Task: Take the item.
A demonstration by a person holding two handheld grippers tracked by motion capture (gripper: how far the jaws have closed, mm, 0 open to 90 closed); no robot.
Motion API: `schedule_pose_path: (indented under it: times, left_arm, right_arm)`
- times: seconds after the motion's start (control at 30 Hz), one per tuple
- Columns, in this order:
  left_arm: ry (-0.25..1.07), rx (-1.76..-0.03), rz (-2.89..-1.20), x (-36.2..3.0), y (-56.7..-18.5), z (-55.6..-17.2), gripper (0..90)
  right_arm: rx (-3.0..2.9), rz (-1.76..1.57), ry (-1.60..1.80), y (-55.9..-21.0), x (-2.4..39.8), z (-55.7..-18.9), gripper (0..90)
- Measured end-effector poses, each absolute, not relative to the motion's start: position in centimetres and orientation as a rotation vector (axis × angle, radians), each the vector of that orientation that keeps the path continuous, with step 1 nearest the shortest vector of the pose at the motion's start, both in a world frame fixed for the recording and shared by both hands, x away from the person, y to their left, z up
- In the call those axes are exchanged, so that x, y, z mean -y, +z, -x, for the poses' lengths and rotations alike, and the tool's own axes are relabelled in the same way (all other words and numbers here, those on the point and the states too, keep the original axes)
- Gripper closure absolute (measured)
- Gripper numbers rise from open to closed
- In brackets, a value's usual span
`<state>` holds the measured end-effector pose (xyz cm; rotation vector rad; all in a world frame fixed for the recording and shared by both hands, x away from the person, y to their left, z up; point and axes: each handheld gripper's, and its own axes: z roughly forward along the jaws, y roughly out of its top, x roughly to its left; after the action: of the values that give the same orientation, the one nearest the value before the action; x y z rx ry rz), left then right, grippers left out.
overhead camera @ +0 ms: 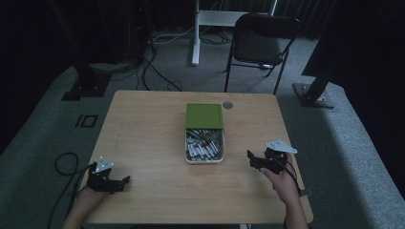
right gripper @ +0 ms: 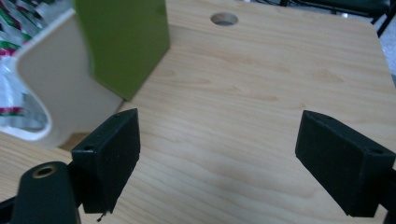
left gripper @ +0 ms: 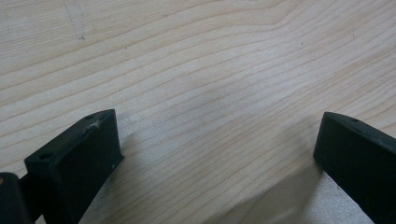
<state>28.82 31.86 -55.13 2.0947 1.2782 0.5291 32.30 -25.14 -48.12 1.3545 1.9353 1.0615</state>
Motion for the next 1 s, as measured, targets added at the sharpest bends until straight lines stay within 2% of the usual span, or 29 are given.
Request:
schedule_pose_path:
  times: [1.0]
  left_arm:
    - [0.527, -1.28, -2.093, -31.9, -55.1, -28.8, 1.4]
  right_arm:
    - [-2.014, -1.19, 1.188, -45.5, 18.6, -33.0, 15.9]
